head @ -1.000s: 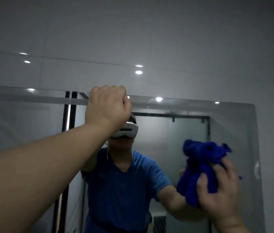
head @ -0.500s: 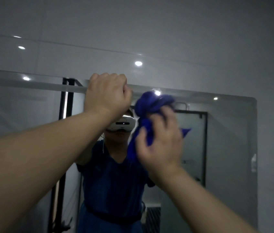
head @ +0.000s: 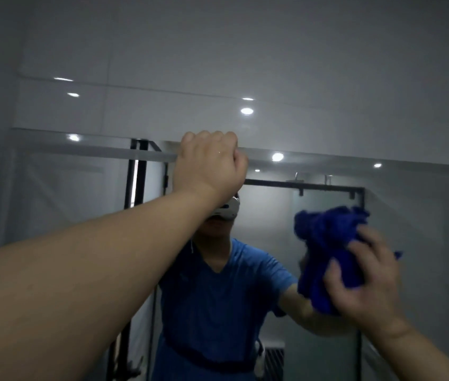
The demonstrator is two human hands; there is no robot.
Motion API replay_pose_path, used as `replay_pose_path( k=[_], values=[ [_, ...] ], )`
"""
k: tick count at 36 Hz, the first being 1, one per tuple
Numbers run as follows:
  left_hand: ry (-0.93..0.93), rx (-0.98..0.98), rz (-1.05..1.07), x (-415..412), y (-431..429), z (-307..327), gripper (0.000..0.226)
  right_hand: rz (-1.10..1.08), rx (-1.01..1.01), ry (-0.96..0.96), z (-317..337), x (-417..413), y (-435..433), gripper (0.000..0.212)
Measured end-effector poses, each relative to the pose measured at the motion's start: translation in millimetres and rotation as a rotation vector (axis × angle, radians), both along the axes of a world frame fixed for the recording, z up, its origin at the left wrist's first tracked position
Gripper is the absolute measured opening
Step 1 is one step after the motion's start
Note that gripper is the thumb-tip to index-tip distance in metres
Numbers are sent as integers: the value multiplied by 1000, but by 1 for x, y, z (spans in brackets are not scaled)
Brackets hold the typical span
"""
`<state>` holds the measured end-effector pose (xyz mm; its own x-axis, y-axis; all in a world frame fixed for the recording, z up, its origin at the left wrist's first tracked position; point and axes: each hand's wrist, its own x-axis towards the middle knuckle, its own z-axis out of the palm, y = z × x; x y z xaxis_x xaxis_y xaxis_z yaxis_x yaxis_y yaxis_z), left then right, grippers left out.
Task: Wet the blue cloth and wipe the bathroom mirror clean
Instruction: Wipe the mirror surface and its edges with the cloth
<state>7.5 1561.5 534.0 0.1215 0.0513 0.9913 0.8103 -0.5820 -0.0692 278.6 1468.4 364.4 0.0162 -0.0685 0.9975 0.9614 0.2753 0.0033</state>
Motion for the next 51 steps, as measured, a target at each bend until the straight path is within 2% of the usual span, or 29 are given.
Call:
replay_pose_path(
  k=[2,4,7,8,11,13,16,18,21,23,26,28,31,33,39,41,43,45,47,49,51],
  values=[
    [-9,-8,0,-1,1,0,28,10,36,248,41,-11,4,46],
    [-9,-11,2,-2,1,-1,27,23,98,416,79,-31,9,44],
    [-1,-15,10,-2,-1,-2,27,-13,136,483,113,-72,20,49],
    [4,-17,2,-2,-1,-3,26,-33,95,428,113,-88,23,50],
    [17,-19,-26,-5,-4,-4,19,-70,-65,60,86,-128,26,49],
    [33,-24,-53,-8,-2,-3,14,-52,-174,-112,60,-143,25,55],
    [48,-2,-105,-15,-1,-7,28,-35,-292,-198,29,-144,21,65],
    [36,20,-219,-19,-5,-18,37,-21,-343,-239,12,-137,17,65],
    [-15,-7,-353,-25,-22,-47,53,29,-308,-309,-11,-122,14,56],
    [5,14,-330,-29,-33,-78,49,30,-264,-328,-21,-114,14,50],
    [157,51,-321,-36,-49,-135,37,3,-240,-284,-25,-113,14,40],
    [237,26,-364,-39,-58,-167,38,-4,-255,-236,-25,-120,13,35],
    [295,-72,-383,-43,-70,-191,53,63,-264,-155,-24,-127,9,31],
    [346,-137,-344,-46,-76,-195,66,194,-265,-69,-19,-134,6,33],
    [405,-253,-173,-49,-83,-169,100,522,-290,290,11,-166,-3,47],
    [456,-292,-129,-52,-82,-162,115,586,-360,374,21,-169,-4,44],
    [471,-288,-72,-54,-75,-159,124,615,-454,354,34,-162,-6,38],
    [446,-252,8,-51,-70,-157,126,664,-567,239,47,-150,-14,32],
    [420,-213,59,-42,-68,-156,121,858,-646,245,56,-139,-17,31],
    [389,-198,84,-28,-69,-155,113,943,-525,351,57,-126,-12,40],
    [350,-191,68,-16,-70,-153,104,730,-296,341,54,-114,-3,40]
  ],
)
